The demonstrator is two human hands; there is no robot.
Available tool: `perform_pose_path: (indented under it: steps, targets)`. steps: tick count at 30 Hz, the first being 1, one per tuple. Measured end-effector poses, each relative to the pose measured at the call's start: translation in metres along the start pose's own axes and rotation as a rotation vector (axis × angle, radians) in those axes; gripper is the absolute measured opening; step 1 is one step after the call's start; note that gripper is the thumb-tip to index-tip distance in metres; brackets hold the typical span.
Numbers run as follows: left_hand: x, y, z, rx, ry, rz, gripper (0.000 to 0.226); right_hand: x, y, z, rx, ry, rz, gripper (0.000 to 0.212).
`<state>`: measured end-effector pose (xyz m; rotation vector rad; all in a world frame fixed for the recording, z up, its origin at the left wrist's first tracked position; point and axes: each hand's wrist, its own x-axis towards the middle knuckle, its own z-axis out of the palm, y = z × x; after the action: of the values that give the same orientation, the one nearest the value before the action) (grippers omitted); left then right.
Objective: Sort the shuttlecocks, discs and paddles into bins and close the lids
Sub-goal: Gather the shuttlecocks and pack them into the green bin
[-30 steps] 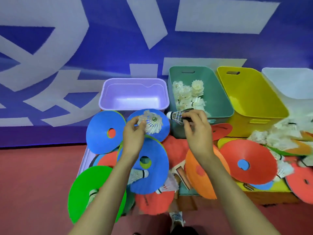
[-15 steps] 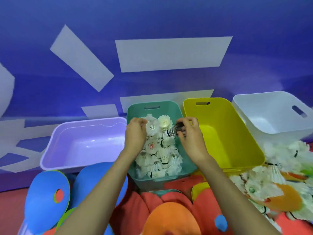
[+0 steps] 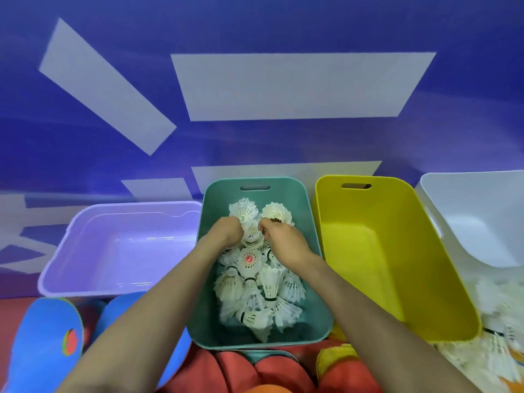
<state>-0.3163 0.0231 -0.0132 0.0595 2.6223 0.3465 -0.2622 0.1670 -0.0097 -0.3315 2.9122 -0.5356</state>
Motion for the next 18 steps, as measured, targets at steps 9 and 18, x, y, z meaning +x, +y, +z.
perform_pose_path:
  steps: [9,18]
  targets:
    - [-0.031,-0.016,-0.002,-0.161,0.175,0.071,0.054,-0.006,-0.003,0.004,-0.043,-0.121,-0.065,0.051]
    - [-0.116,-0.031,0.006,-0.348,0.478,0.309,0.046,-0.051,-0.027,-0.020,0.116,0.152,-0.036,0.056]
